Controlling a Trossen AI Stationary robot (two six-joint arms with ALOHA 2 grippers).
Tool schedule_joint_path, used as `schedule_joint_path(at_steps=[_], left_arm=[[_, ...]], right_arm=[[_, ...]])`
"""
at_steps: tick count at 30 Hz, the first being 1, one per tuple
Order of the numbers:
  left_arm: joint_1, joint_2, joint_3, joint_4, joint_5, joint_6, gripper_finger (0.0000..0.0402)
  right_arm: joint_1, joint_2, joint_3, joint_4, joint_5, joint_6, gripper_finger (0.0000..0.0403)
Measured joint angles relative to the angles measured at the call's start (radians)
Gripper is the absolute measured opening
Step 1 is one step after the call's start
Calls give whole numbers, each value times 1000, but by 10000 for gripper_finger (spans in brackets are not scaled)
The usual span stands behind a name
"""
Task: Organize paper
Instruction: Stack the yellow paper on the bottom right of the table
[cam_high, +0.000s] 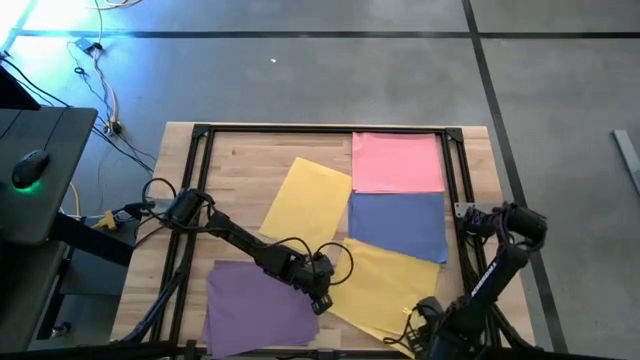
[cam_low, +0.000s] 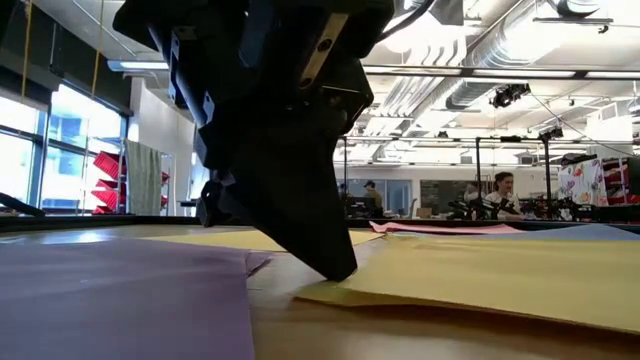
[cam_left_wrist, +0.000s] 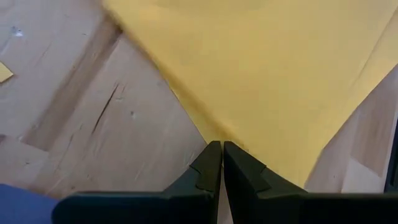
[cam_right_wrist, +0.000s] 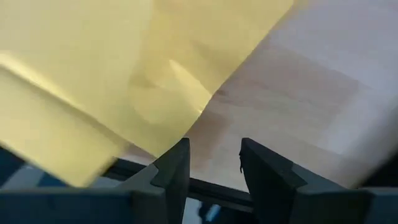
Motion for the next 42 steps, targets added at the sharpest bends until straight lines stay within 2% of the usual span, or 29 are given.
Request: schedule_joint_path(at_steps=[3, 7, 14, 21, 30, 34, 36, 38, 42], left_arm=[[0, 0, 0, 3, -5, 0, 0], [0, 0, 0, 4, -18, -4, 0], [1, 0, 0, 7, -23, -8, 0], [1, -1, 0, 5, -23, -8, 0], [-2, -53, -2, -66, -33, -51, 0], [-7, -69, -1, -75, -32, -41, 0], [-9, -69, 7, -97, -30, -24, 0], [-9, -69, 38, -134, -36, 7, 0], [-9, -73, 116, -276, -86, 82, 0]], right_arm=[[-9, 0, 0, 84, 49, -46, 128], [-12, 0, 3, 188, 50, -119, 128], [3, -2, 100, 61, 97, -102, 128], [3, -2, 97, 5, 126, -159, 128], [20, -2, 97, -3, 109, -209, 128], [30, -2, 108, -23, 47, -239, 128], [37, -2, 143, -53, 50, -252, 128], [38, -2, 187, -106, 91, -251, 128], [23, -2, 224, -174, 268, -157, 128]])
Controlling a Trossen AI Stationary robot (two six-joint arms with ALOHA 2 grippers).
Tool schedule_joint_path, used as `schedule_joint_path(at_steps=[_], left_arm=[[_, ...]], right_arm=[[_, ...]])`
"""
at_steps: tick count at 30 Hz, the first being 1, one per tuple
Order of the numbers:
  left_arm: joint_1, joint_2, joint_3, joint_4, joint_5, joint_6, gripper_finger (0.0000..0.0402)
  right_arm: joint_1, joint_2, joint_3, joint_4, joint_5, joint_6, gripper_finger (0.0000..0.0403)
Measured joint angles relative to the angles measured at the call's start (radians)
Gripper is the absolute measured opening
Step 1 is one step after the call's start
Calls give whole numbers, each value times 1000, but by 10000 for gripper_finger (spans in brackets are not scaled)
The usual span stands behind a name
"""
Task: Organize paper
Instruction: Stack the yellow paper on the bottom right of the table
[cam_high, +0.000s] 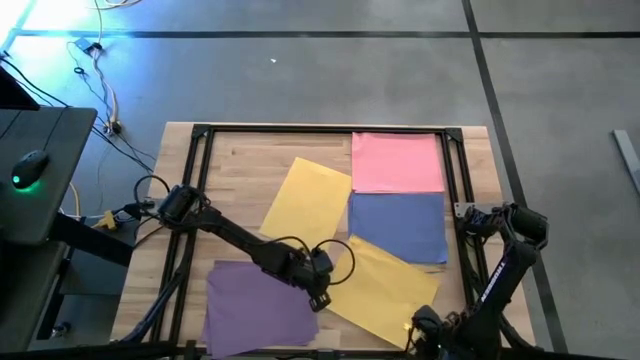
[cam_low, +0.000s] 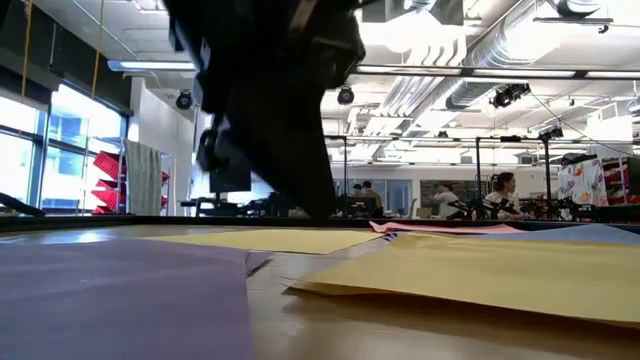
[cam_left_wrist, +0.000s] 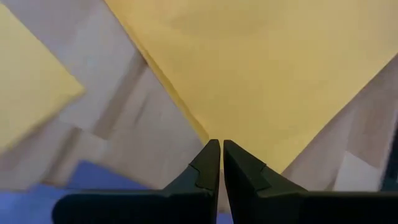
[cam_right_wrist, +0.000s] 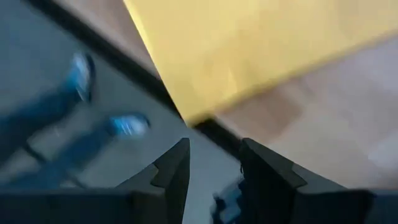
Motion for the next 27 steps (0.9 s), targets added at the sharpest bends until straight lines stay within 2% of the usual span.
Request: schedule_joint_path(at_steps=[5, 9, 13, 17, 23, 27], left_arm=[[0, -23, 110, -201, -81, 85, 0], [0, -89, 151, -319, -110, 113, 0], [0, -172, 152, -398, -125, 113, 0], [-2, -232, 152, -469, -166, 99, 0], [-3, -284, 152, -496, -226, 89, 0], [-3, -291, 152, -501, -248, 83, 0]], right_arm=[[-68, 16, -42, 51, 275, 54, 119], [-165, 52, -118, 143, 321, -13, 77], [-251, 91, -168, 209, 291, -138, 17], [-276, 96, -186, 266, 215, -301, 7], [-190, 95, -209, 328, 162, -483, 1], [-111, 92, -207, 320, 99, -503, 0]])
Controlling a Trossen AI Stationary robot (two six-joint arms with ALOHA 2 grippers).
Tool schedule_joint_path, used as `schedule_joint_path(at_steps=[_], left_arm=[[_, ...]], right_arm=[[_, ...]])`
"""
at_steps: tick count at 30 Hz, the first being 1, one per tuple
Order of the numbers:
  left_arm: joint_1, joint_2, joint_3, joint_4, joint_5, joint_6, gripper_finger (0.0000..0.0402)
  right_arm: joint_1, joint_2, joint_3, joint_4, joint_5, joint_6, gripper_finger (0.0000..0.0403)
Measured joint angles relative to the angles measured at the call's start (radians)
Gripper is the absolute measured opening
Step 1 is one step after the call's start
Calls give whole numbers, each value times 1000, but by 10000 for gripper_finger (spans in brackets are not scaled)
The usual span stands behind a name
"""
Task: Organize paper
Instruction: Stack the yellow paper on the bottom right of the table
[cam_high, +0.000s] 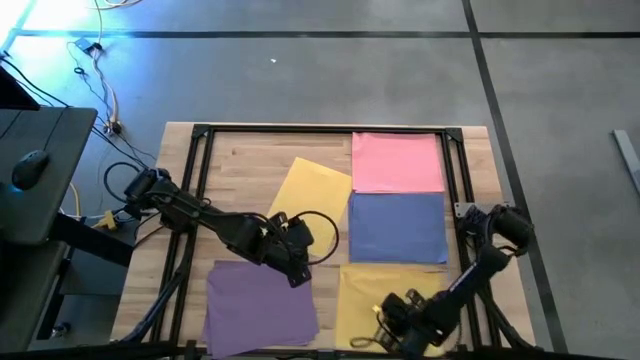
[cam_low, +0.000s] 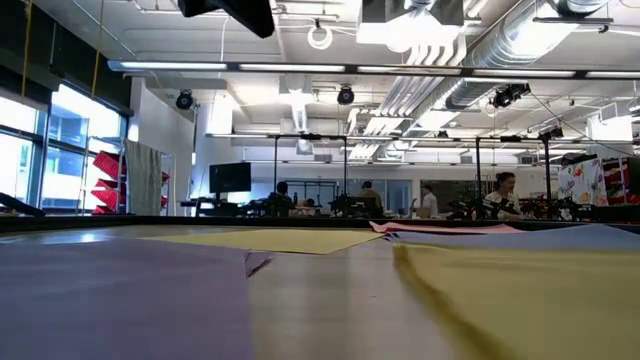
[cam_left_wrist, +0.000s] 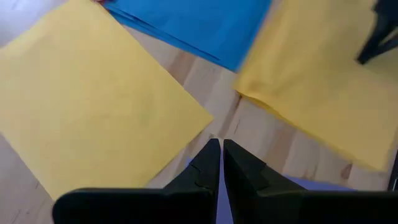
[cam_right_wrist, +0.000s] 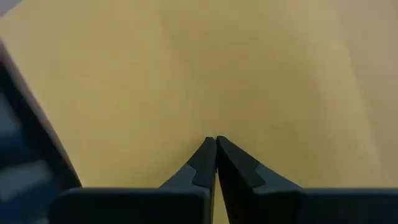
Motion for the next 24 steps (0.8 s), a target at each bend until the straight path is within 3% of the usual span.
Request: schedule_joint_path(at_steps=[6, 10, 19, 24], left_arm=[[0, 1, 0, -12, -3, 3, 0], [0, 0, 0, -55, 7, 3, 0], [1, 1, 0, -88, 27, 3, 0], [1, 1, 0, -87, 28, 3, 0]], right_arm=[[75, -1, 2, -95, -29, 138, 0], [91, 1, 1, -122, 20, 156, 0], [49, 3, -3, -155, 82, -123, 0], [37, 3, -2, -153, 56, -198, 0]])
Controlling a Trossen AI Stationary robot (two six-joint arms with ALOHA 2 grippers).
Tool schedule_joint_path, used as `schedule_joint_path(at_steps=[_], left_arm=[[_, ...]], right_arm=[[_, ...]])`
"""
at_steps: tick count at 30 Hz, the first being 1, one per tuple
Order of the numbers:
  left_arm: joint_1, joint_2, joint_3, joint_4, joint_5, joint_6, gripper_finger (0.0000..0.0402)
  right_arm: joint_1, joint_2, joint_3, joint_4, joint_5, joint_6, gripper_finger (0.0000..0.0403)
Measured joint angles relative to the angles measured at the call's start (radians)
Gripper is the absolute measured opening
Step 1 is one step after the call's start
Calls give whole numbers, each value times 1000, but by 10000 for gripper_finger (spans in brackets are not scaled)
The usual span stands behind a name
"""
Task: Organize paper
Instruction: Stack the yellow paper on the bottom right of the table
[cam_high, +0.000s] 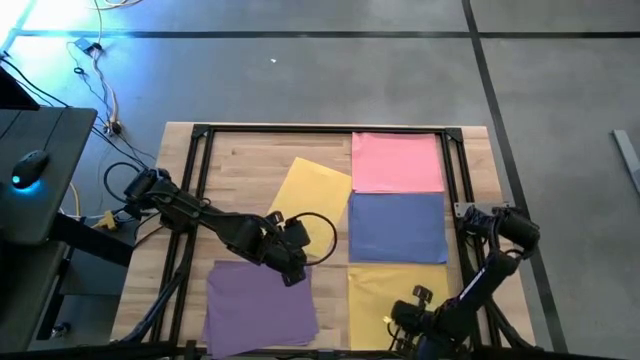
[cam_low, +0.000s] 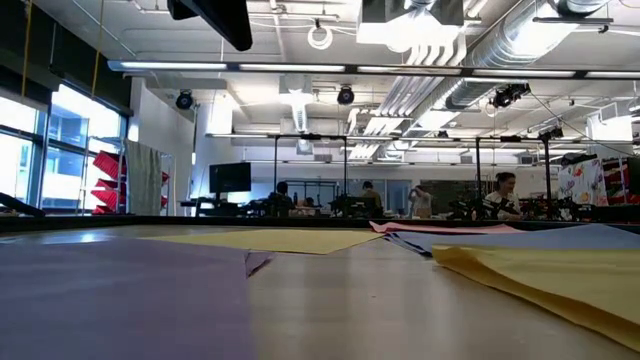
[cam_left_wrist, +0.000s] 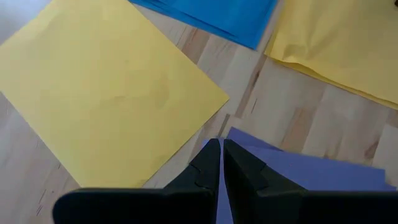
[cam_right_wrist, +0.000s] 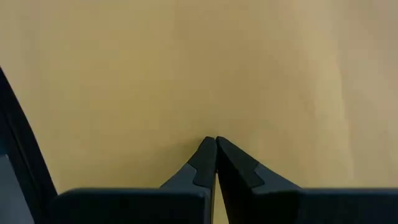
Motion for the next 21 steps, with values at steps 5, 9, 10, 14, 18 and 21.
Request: schedule_joint_path(at_steps=[5, 9, 10, 14, 18, 21], left_arm=[[0, 0, 0, 0, 0, -17, 0], [0, -2, 0, 2, -8, -47, 0], [0, -6, -1, 5, -17, -63, 2], [14, -22, -1, 60, -7, -13, 26], [67, -21, -40, 148, 47, 79, 84], [115, -20, -121, 249, 87, 131, 135]], right_arm=[[12, 0, 0, 4, -13, 109, 0], [26, -5, 10, -17, 13, 232, 0], [30, -8, 19, -36, 20, 263, 0], [36, -27, 66, -116, 66, 319, 0], [33, -59, 119, -168, 107, 310, 1], [34, -75, 149, -181, 139, 295, 15]])
